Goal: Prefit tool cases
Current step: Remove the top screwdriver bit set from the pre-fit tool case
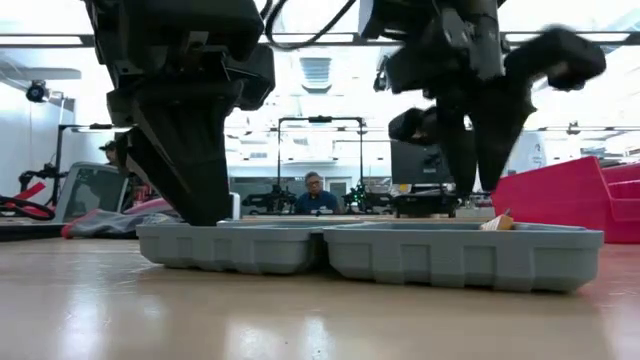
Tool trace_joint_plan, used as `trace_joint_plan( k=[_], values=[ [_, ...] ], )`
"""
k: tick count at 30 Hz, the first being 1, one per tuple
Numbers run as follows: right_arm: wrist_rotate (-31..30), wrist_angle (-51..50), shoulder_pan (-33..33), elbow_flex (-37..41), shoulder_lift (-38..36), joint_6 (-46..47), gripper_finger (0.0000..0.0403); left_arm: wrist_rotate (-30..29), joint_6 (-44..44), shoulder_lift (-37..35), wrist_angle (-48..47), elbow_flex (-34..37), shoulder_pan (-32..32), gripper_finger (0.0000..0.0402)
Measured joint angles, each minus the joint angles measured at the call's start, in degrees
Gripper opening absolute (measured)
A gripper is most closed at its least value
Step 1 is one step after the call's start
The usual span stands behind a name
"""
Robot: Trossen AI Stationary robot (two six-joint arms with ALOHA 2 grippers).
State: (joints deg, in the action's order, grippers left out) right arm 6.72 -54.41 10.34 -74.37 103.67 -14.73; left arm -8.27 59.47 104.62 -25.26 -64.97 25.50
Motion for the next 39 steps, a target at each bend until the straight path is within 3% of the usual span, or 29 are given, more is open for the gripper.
trace_joint_plan(
  k=[5, 11, 14, 39],
  values=[
    [-2.89, -0.02, 1.54, 0.02, 0.75, -1.36, 0.0141, -0.02, 0.23, 0.0, 0.06, -0.02, 0.0, 0.0165],
    [-4.77, -2.2, 2.06, 0.02, 0.73, -2.29, 0.0168, -0.04, 0.43, 0.0, 0.05, -0.02, 0.0, 0.0165],
    [-8.04, -3.48, 2.41, 0.27, 0.75, -3.85, 0.0169, -0.05, 0.45, 0.0, 0.03, -0.02, 0.0, 0.0165],
    [-13.33, -1.16, 3.15, 0.88, 2.93, -6.94, 0.015, 0.05, 0.65, 0.0, 0.23, -0.02, 0.0, 0.0165]
  ],
)
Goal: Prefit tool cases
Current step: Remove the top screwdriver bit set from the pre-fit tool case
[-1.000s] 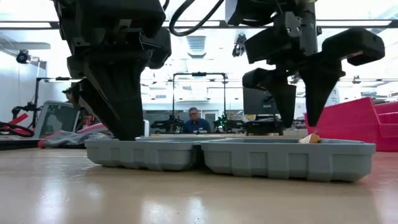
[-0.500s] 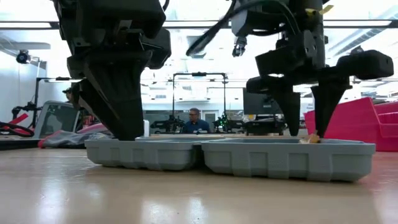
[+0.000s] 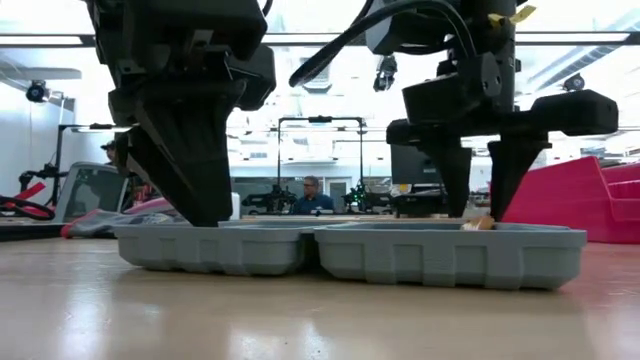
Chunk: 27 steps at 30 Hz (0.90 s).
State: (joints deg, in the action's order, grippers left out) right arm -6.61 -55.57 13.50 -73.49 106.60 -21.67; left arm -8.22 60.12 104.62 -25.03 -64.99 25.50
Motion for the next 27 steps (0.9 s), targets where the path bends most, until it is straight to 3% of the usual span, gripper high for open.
trace_joint_plan(
  k=[14, 27],
  values=[
    [-0.96, 0.96, 0.25, -1.12, 0.1, -3.56, 0.0146, 0.24, 0.24, 0.0, 0.08, 0.0, 0.0, 0.0165],
    [-1.08, 2.47, 0.52, -0.51, 0.36, -14.72, 0.013, 1.37, 1.59, -0.01, 0.15, 0.0, 0.01, 0.0165]
  ],
)
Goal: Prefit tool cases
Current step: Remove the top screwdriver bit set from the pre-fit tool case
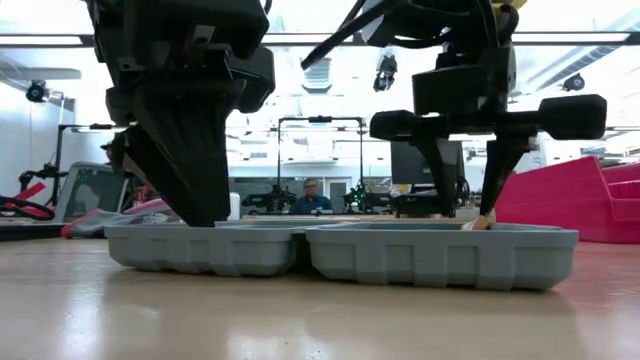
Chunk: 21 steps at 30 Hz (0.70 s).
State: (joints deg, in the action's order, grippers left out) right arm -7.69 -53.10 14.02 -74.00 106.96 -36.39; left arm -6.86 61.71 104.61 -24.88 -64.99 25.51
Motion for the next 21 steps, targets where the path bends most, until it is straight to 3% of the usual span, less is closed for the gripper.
trace_joint_plan(
  k=[15, 21],
  values=[
    [-1.1, -2.52, 0.92, -0.22, -0.31, 0.28, 0.0118, 0.14, 0.48, -0.01, 0.0, 0.0, 0.01, 0.0165],
    [2.3, -2.31, 3.38, -0.52, -0.33, 0.62, 0.013, 0.11, 0.35, -0.01, 0.0, 0.0, 0.01, 0.0165]
  ],
)
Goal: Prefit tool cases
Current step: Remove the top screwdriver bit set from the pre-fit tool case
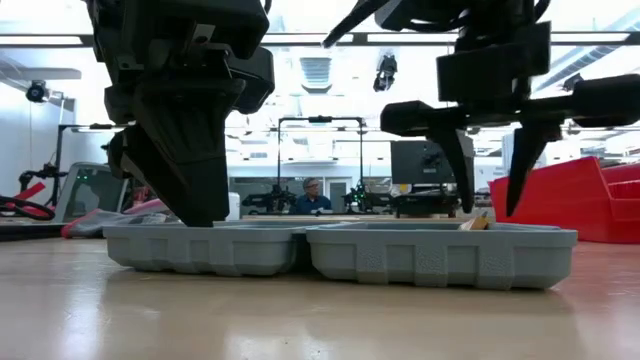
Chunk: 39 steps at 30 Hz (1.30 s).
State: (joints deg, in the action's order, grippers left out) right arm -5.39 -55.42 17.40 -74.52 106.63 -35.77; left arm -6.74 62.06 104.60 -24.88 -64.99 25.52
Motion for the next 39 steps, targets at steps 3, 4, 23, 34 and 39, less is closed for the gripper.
trace_joint_plan(
  k=[3, 4, 23, 34, 39],
  values=[
    [-0.04, 0.33, 0.89, 0.0, 0.0, 0.17, 0.0132, 0.0, 0.0, 0.0, 0.0, 0.0, 0.0, 0.0165],
    [-0.03, 0.76, 1.01, -0.01, 0.0, 0.17, 0.0132, 0.0, -0.02, 0.0, 0.0, 0.0, -0.07, 0.0165],
    [2.2, 2.95, -2.23, -0.07, 0.0, -3.47, 0.0095, 0.0, -0.04, 0.0, 0.02, 0.0, -0.11, 0.0165],
    [3.95, 4.16, -2.79, -0.09, 0.74, -6.03, 0.0064, -0.16, -0.49, 0.0, 0.02, 0.0, -0.12, 0.0165],
    [3.85, 4.89, -2.82, -0.09, 0.74, -6.34, 0.005, -0.2, -0.5, 0.0, 0.02, 0.0, -0.13, 0.0165]
  ],
)
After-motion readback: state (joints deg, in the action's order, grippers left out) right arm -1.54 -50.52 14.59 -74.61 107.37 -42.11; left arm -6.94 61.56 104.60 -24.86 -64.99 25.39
